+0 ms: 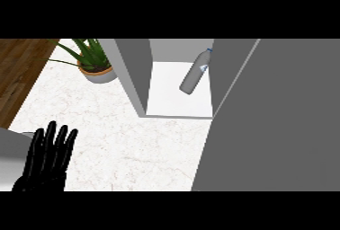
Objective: Pick up the bottled water, place it into the cabinet and close the cabinet
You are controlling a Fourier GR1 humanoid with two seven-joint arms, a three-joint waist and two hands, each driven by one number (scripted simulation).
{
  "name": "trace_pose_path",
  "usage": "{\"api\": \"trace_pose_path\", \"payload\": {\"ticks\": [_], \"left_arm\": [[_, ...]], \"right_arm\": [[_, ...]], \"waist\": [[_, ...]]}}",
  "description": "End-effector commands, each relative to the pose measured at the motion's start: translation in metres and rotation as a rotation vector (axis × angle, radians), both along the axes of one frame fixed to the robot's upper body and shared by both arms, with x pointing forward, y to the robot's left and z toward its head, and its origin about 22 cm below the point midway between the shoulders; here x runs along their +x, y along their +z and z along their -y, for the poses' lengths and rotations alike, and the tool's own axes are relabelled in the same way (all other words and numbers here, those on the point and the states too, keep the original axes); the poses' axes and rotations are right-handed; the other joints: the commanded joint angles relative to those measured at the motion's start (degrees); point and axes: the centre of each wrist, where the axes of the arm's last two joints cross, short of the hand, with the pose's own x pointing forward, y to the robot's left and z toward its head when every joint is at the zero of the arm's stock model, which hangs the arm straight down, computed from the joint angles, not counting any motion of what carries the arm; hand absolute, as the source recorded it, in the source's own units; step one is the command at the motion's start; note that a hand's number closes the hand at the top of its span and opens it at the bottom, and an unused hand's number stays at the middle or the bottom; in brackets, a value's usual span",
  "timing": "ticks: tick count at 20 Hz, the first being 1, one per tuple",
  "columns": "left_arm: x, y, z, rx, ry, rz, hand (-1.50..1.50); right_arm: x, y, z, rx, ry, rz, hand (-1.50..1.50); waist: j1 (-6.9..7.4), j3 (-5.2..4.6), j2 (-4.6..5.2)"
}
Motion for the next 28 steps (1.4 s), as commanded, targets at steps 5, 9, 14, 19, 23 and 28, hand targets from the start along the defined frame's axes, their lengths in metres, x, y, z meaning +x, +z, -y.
{"api": "trace_pose_path", "payload": {"ticks": [5, 9, 14, 19, 23, 28], "left_arm": [[-0.007, -0.005, -0.016, 0.010, -0.020, -0.010, -1.50], [-0.004, 0.000, -0.022, 0.001, -0.022, -0.006, -1.50], [-0.006, 0.001, -0.023, -0.012, -0.037, 0.016, -1.50], [-0.006, 0.002, -0.031, -0.001, -0.042, 0.016, -1.50], [-0.008, 0.002, -0.031, -0.009, -0.042, 0.023, -1.50], [-0.007, 0.007, -0.036, -0.010, -0.051, 0.036, -1.50]], "right_arm": [[0.005, 0.020, -0.042, 0.025, 0.001, 0.118, 1.50], [0.017, 0.020, -0.051, -0.021, 0.010, 0.158, 1.50], [0.025, 0.018, -0.055, -0.036, 0.040, 0.147, 1.50], [0.028, 0.021, -0.053, -0.038, 0.055, 0.157, 1.50], [0.029, 0.019, -0.052, -0.031, 0.043, 0.134, 1.50], [0.030, 0.016, -0.049, 0.031, 0.061, 0.086, 1.50]], "waist": [[0.46, -0.25, 0.21], [0.89, -0.16, 0.58], [2.21, -0.21, 1.05], [2.98, -0.29, 1.29], [3.24, -0.31, 1.38], [4.68, -0.24, 2.02]]}}
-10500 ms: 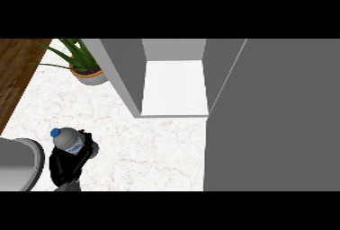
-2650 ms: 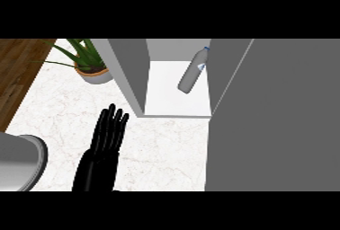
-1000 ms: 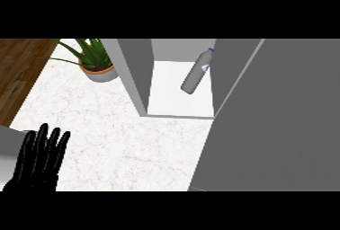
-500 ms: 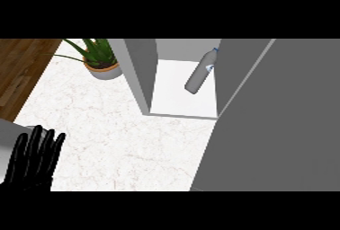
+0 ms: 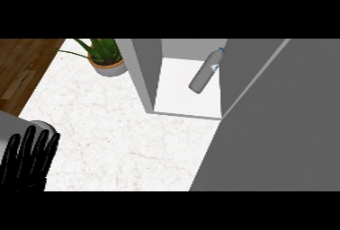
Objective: Pick up the bottled water, place it into the cabinet and close the cabinet
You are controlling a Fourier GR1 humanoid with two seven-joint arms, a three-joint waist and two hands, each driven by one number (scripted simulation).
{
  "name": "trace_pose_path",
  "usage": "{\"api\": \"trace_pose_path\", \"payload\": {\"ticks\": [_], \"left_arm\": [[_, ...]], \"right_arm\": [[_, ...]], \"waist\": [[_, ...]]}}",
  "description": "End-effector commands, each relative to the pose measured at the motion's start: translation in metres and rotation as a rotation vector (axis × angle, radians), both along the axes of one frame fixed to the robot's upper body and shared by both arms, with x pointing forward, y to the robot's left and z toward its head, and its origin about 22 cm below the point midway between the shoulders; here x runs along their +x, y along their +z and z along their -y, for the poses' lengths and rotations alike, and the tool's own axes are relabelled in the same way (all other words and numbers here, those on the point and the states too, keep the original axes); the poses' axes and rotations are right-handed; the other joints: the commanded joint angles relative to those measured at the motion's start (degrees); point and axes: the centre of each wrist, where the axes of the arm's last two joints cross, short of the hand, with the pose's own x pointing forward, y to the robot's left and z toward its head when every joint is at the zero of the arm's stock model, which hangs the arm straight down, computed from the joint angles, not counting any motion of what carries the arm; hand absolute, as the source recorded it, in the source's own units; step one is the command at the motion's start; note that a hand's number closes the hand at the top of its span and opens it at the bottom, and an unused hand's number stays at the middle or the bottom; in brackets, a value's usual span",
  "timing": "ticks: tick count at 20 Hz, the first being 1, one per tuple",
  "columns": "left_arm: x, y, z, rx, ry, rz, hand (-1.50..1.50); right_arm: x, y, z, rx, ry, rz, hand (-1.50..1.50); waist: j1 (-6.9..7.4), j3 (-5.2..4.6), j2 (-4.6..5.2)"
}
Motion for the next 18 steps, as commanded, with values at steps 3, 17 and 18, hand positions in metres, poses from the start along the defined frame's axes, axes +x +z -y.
{"api": "trace_pose_path", "payload": {"ticks": [3, 17, 18], "left_arm": [[0.003, 0.004, -0.005, 0.006, -0.022, 0.013, -1.50], [-0.001, 0.005, -0.011, 0.005, -0.059, 0.008, -1.50], [-0.002, 0.002, -0.011, 0.008, -0.050, 0.009, -1.50]], "right_arm": [[0.016, -0.009, -0.035, 0.155, -0.045, -0.136, 1.50], [0.036, -0.037, -0.020, 0.307, -0.030, -0.492, 1.50], [0.038, -0.035, -0.017, 0.318, -0.054, -0.475, 1.50]], "waist": [[1.65, 0.00, 1.15], [2.19, 0.24, 1.66], [1.93, 0.21, 1.51]]}}
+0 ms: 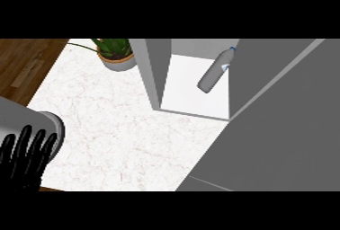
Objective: Pick up the bottled water, place it into the cabinet and close the cabinet
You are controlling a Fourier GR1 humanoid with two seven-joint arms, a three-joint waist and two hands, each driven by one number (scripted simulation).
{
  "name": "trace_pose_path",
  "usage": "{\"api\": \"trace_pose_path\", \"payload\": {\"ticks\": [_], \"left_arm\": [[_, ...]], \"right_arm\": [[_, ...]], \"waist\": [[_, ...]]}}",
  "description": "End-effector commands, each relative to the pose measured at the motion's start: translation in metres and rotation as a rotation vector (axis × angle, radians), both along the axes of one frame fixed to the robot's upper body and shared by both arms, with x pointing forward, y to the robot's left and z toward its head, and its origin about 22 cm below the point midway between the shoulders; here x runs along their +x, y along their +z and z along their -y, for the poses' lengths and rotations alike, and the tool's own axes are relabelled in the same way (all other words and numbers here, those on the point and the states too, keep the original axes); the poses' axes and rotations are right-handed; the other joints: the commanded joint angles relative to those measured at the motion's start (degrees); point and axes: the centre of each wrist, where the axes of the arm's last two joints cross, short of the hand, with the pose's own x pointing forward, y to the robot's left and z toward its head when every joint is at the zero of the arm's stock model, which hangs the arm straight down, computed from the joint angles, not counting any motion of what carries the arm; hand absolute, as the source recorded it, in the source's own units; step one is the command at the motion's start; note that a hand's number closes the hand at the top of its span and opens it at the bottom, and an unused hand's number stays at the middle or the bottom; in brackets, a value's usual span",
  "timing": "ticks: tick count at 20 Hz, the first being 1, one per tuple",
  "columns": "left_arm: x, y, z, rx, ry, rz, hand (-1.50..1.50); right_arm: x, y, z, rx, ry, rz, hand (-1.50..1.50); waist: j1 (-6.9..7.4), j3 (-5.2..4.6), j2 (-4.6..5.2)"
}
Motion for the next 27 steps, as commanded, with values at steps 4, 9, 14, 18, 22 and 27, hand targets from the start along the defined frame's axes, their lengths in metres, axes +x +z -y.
{"api": "trace_pose_path", "payload": {"ticks": [4, 9, 14, 18, 22, 27], "left_arm": [[-0.004, -0.002, -0.009, 0.004, 0.038, 0.002, -1.50], [-0.006, -0.003, -0.009, -0.001, 0.015, -0.009, -1.50], [0.000, -0.004, -0.008, 0.000, 0.000, -0.003, -1.50], [-0.004, -0.004, -0.003, -0.027, -0.024, -0.010, -1.50], [-0.003, -0.007, -0.011, -0.018, -0.016, -0.019, -1.50], [-0.005, -0.012, -0.014, -0.022, -0.008, -0.019, -1.50]], "right_arm": [[0.030, -0.012, 0.005, 0.121, -0.400, -0.147, 1.50], [0.043, -0.018, 0.011, 0.149, -0.510, -0.182, 1.50], [0.084, -0.017, 0.005, 0.154, -0.611, -0.202, 1.50], [0.131, -0.011, -0.008, 0.152, -0.721, -0.238, 1.50], [0.179, 0.002, -0.028, 0.148, -0.771, -0.260, 1.50], [0.227, 0.023, -0.054, 0.151, -0.785, -0.284, 1.50]], "waist": [[-1.88, 0.23, -0.10], [-1.75, 0.25, 0.15], [-1.01, 0.37, 0.13], [0.26, 0.61, -0.10], [0.22, 0.67, -0.33], [-0.55, 0.75, -0.76]]}}
